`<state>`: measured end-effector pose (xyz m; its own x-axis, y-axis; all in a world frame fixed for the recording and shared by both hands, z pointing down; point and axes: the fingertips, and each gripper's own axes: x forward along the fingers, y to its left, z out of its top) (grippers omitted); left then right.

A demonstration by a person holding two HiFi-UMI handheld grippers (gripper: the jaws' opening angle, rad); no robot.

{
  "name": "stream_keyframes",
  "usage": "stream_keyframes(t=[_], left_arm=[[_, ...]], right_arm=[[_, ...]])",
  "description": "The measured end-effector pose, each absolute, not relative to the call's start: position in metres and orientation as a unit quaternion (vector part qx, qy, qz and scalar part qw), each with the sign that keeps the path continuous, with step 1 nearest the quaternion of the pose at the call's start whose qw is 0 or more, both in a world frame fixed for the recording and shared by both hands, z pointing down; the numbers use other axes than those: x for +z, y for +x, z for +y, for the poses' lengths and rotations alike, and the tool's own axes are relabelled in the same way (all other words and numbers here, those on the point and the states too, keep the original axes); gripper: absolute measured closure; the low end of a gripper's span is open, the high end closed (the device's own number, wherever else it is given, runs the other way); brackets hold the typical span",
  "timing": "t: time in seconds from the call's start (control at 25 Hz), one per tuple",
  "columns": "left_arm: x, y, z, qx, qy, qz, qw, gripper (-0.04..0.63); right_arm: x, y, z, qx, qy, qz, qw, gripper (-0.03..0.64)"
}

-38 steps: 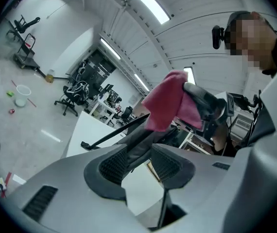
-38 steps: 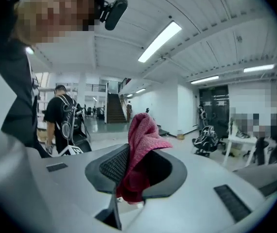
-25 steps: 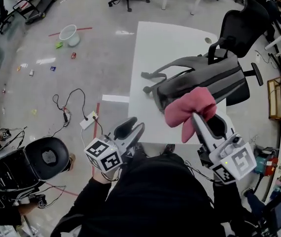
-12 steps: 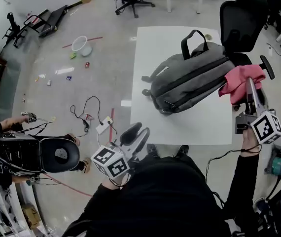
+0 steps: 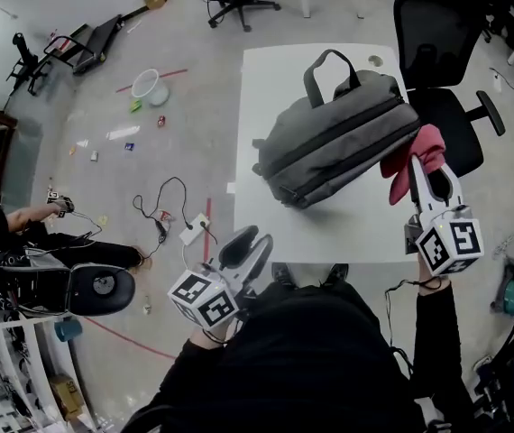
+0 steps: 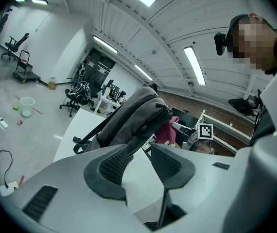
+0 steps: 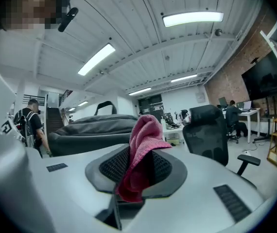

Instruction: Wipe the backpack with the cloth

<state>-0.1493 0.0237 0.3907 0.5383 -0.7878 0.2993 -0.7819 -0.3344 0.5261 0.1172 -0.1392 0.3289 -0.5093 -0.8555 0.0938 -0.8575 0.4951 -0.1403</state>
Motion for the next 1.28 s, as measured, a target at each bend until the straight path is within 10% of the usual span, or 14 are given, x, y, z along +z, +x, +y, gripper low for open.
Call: stream_keyframes(t=[0.76,1.28], left_arm=[[0.406,-0.191,0.026,-0.026,0.839,-0.408,0.359,0.43],[0.393,-0.18,0.019,-0.002,0.837,-0.42,0.35,0.43]], right_arm=[[0.298,-0.096,0.01,0.035,0.28,-0.959,-0.023,0.522],[0.402,-0.059,-0.023,0.064,0.232,-0.959,0.15,0.525]])
